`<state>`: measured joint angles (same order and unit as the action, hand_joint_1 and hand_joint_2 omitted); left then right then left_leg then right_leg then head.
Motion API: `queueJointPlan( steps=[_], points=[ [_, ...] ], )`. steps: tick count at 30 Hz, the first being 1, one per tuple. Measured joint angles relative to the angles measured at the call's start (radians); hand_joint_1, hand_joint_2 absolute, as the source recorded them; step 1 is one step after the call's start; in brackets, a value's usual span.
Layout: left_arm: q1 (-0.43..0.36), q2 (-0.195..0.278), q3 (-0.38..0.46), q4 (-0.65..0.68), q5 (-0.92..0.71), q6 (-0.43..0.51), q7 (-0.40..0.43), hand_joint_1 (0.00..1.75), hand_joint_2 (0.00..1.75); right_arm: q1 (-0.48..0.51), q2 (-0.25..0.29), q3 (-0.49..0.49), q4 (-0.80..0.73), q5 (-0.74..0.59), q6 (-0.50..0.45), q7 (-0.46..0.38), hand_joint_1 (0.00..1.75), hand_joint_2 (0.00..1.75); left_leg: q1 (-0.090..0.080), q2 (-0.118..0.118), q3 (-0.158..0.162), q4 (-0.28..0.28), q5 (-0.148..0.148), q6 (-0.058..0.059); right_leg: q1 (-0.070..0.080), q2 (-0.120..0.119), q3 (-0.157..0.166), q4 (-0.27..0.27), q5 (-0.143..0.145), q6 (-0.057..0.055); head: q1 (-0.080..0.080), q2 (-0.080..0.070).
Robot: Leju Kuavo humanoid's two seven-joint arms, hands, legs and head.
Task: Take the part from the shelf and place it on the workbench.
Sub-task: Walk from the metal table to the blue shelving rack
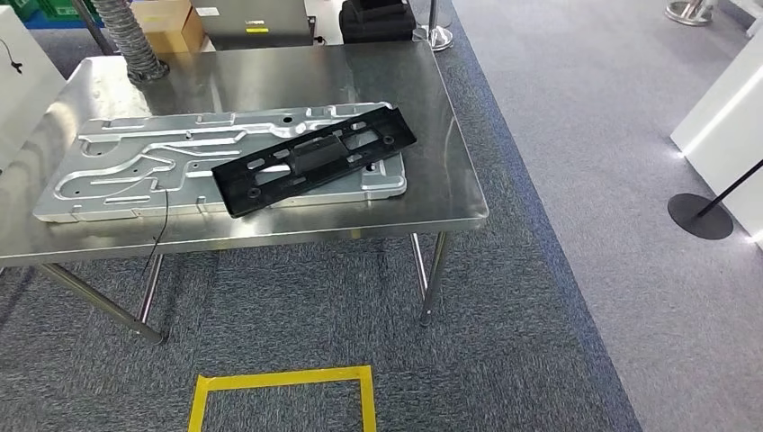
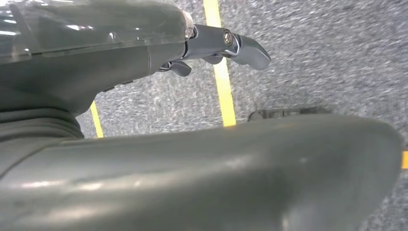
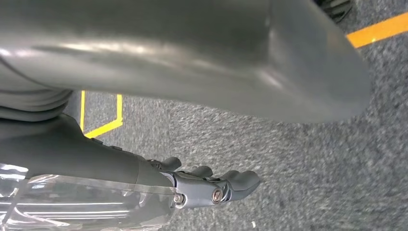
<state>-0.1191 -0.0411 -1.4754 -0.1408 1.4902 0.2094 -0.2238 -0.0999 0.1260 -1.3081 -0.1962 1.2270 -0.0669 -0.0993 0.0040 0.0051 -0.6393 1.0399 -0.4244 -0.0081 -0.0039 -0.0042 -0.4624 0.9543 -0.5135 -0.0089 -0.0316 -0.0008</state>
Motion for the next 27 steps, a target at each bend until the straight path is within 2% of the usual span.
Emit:
queueJointPlan(
  steps=[1,3,4,5,6,8,9,10,11,13,14,15,17,18,19,20,21,24,25,27],
  points=[
    [0.001,0.0,0.0,0.0,0.0,0.0,0.0,0.0,0.0,0.0,0.0,0.0,0.0,-0.001,0.0,0.0,0.0,0.0,0.001,-0.001,-0.015,0.044,-0.043,-0.004,-0.001,-0.001,-0.01,-0.002,0.011,-0.005,0.0,0.0],
    [0.001,0.0,0.0,0.0,-0.001,0.0,0.0,0.0,0.0,0.001,0.0,0.0,0.0,-0.002,0.0,0.0,0.0,0.0,0.004,-0.001,-0.051,0.174,-0.134,-0.013,0.001,-0.003,-0.033,0.0,0.028,-0.009,0.0,0.0],
    [0.002,0.0,0.0,0.0,-0.001,0.0,0.0,0.0,0.0,0.001,0.0,0.0,0.0,-0.002,-0.001,0.0,0.0,0.0,0.005,-0.001,-0.058,0.226,-0.155,-0.016,0.001,-0.003,-0.045,0.003,0.036,-0.008,0.0,0.0],
    [0.002,0.0,0.0,0.0,-0.002,0.0,0.0,0.0,0.0,0.002,0.0,0.0,0.0,-0.002,-0.001,0.0,0.0,0.0,0.006,-0.001,-0.051,0.248,-0.154,-0.018,0.002,-0.004,-0.057,0.007,0.042,-0.007,0.0,0.0],
    [0.003,0.0,0.0,0.0,-0.002,0.0,0.0,0.0,0.0,0.002,0.0,0.0,0.0,-0.002,0.0,0.0,0.0,0.0,0.007,-0.001,-0.025,0.23,-0.137,-0.018,0.002,-0.004,-0.069,0.012,0.047,-0.005,0.0,0.0],
    [0.001,0.001,-0.001,0.0,-0.002,0.0,0.0,0.0,0.0,0.002,0.0,0.0,0.0,-0.002,0.0,0.0,0.0,0.0,0.007,-0.001,0.074,0.102,-0.098,-0.014,0.001,-0.004,-0.088,0.025,0.054,0.001,0.0,0.0],
    [0.0,0.001,-0.001,0.0,-0.002,0.0,0.0,0.0,0.0,0.002,0.0,0.0,0.0,-0.002,0.0,0.0,0.0,0.0,0.006,-0.001,0.121,0.032,-0.09,-0.009,0.002,-0.004,-0.096,0.032,0.057,0.005,0.0,0.0],
    [-0.002,0.001,-0.001,0.0,-0.002,0.0,-0.001,0.0,0.0,0.002,0.001,0.0,0.0,-0.002,-0.001,0.0,0.0,0.0,0.004,-0.002,0.152,-0.017,-0.09,-0.003,0.004,-0.005,-0.102,0.038,0.06,0.01,0.0,0.0],
    [-0.002,0.001,-0.001,0.0,-0.002,0.0,-0.001,0.0,0.0,0.002,0.001,0.0,0.0,-0.002,-0.001,0.0,0.0,0.0,0.002,-0.002,0.166,-0.044,-0.094,0.003,0.005,-0.005,-0.107,0.042,0.064,0.015,0.0,0.0],
    [-0.001,0.001,-0.001,0.0,-0.001,0.0,-0.001,0.0,0.0,0.002,0.0,0.0,0.0,-0.002,-0.001,0.0,0.0,0.0,0.002,-0.002,0.158,-0.052,-0.088,0.018,0.005,-0.004,-0.111,0.045,0.072,0.028,0.0,0.0],
    [-0.001,0.001,-0.001,0.0,-0.001,0.0,-0.001,0.0,0.0,0.002,0.0,0.0,0.0,-0.002,-0.002,0.0,0.0,0.0,0.004,0.0,0.154,-0.055,-0.082,0.026,0.003,-0.002,-0.116,0.053,0.065,0.033,0.0,0.0],
    [-0.001,0.001,-0.001,0.0,0.0,0.0,-0.001,0.0,0.0,0.003,-0.001,0.0,0.0,-0.002,-0.003,0.001,0.0,0.0,0.005,0.001,0.147,-0.058,-0.074,0.035,0.002,-0.001,-0.127,0.077,0.043,0.039,0.0,0.0],
    [-0.002,0.001,-0.001,0.0,0.001,0.0,-0.001,0.0,0.0,0.004,-0.001,0.0,0.0,-0.002,-0.005,0.001,0.0,0.0,0.006,0.003,0.129,-0.061,-0.058,0.045,-0.002,0.002,-0.169,0.183,-0.036,0.047,0.0,0.0],
    [-0.001,0.001,-0.001,0.0,0.001,0.0,-0.001,0.0,0.0,0.004,-0.001,0.0,0.0,-0.001,-0.006,0.002,0.0,0.0,0.005,0.004,0.119,-0.059,-0.051,0.047,-0.003,0.002,-0.194,0.251,-0.076,0.051,0.0,0.0],
    [0.0,0.001,-0.001,0.0,0.002,0.0,-0.001,0.0,0.0,0.004,-0.001,0.0,0.0,-0.001,-0.006,0.002,0.0,0.0,0.005,0.004,0.109,-0.058,-0.044,0.046,-0.005,0.002,-0.209,0.304,-0.101,0.053,0.0,0.0],
    [0.0,0.001,-0.001,0.0,0.002,0.0,-0.001,0.0,0.0,0.005,-0.001,0.0,0.0,0.0,-0.006,0.002,0.0,0.0,0.004,0.004,0.099,-0.055,-0.038,0.045,-0.007,0.002,-0.209,0.325,-0.108,0.055,0.0,0.0],
    [0.001,0.001,-0.001,0.0,0.003,0.0,-0.001,0.0,0.0,0.005,-0.001,0.0,0.0,0.001,-0.007,0.002,0.0,0.0,0.004,0.004,0.091,-0.052,-0.033,0.043,-0.008,0.002,-0.187,0.305,-0.094,0.056,0.0,0.0],
    [0.001,0.0,-0.001,0.0,0.004,0.0,-0.001,0.0,0.0,0.004,-0.001,0.0,0.0,0.004,-0.014,0.002,0.0,0.0,0.003,0.004,0.076,-0.042,-0.023,0.033,-0.008,0.002,-0.052,0.096,-0.02,0.047,0.0,0.0],
    [0.0,0.0,-0.001,0.0,0.005,0.0,-0.001,0.0,0.0,0.003,-0.001,0.0,0.0,0.005,-0.016,0.002,0.0,0.0,0.002,0.004,0.072,-0.039,-0.019,0.028,-0.006,0.003,-0.025,0.047,-0.008,0.041,0.0,0.0],
    [-0.001,0.0,-0.001,0.0,0.006,0.0,-0.001,0.0,0.0,0.003,-0.001,0.0,0.0,0.007,-0.02,0.002,0.0,0.0,0.001,0.004,0.068,-0.038,-0.01,0.016,0.0,0.004,-0.018,0.022,-0.002,0.03,0.0,0.0]
  ],
)
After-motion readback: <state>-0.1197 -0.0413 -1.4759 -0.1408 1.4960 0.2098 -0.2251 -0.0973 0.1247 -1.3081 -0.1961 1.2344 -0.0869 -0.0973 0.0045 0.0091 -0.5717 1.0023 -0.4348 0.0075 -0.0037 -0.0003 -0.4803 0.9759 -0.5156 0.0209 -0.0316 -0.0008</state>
